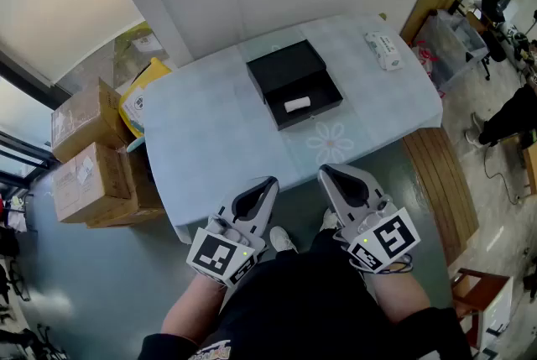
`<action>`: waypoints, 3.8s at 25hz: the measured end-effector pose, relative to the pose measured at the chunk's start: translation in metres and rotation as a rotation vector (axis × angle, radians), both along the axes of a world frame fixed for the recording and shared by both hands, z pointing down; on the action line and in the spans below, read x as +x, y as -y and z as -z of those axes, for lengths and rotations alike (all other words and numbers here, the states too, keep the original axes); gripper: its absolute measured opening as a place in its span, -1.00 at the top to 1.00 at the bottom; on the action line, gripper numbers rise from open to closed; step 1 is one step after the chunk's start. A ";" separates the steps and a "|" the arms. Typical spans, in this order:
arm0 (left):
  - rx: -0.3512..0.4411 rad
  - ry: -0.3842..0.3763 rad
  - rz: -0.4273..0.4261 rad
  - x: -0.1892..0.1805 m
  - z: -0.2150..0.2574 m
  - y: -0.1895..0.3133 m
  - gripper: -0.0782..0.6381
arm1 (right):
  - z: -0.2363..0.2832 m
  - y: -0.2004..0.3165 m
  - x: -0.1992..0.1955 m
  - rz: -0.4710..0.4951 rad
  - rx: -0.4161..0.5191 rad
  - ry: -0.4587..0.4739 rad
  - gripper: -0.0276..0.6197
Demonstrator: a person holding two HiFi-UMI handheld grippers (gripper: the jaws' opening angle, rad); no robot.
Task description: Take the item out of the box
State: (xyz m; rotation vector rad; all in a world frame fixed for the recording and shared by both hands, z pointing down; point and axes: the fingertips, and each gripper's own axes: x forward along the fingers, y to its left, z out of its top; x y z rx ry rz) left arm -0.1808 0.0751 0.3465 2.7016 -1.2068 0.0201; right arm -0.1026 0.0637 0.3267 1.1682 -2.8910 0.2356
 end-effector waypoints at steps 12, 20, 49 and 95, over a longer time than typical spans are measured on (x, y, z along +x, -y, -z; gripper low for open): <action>-0.002 0.011 0.007 0.012 0.002 0.001 0.76 | 0.003 0.002 0.013 0.010 0.003 0.013 0.89; -0.006 0.013 0.025 0.030 0.002 0.015 0.76 | 0.006 0.017 0.030 0.030 0.009 0.011 0.89; -0.081 0.117 0.225 0.122 -0.038 0.106 0.76 | -0.021 0.124 0.125 0.211 -0.047 0.025 0.89; -0.311 0.541 0.031 0.112 -0.156 0.237 0.55 | -0.069 0.222 0.154 0.119 -0.195 0.073 0.89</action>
